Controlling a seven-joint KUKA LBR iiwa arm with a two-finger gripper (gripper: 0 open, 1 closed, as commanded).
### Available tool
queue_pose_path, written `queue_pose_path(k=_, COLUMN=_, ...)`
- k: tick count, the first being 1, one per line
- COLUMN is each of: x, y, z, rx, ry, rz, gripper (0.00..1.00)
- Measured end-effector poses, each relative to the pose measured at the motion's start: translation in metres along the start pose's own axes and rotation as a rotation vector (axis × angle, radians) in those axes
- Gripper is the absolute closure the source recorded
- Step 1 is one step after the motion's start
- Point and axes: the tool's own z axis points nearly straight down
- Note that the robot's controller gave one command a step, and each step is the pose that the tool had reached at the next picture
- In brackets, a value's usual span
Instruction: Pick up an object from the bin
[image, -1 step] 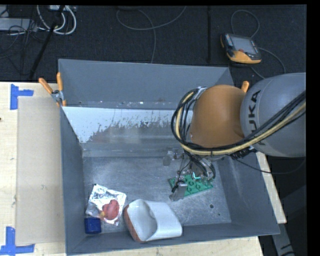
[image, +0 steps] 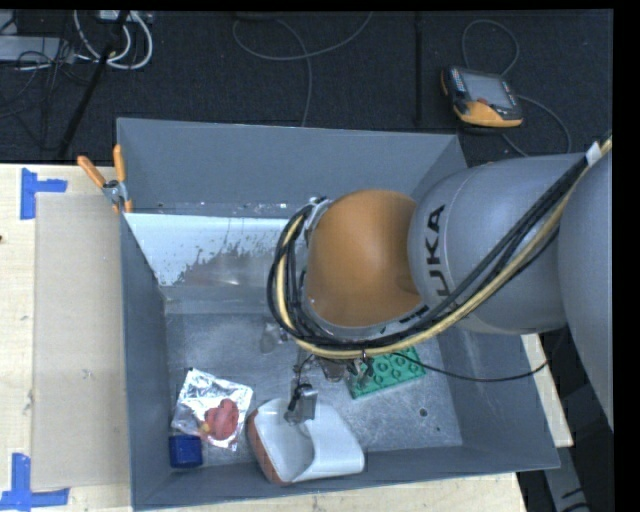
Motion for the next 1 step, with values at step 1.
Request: queue_pose_path(k=1, x=-0.0251, y=0.0526, z=0.0902, rx=0.002, ry=-0.002, rz=-0.256, gripper=0.00)
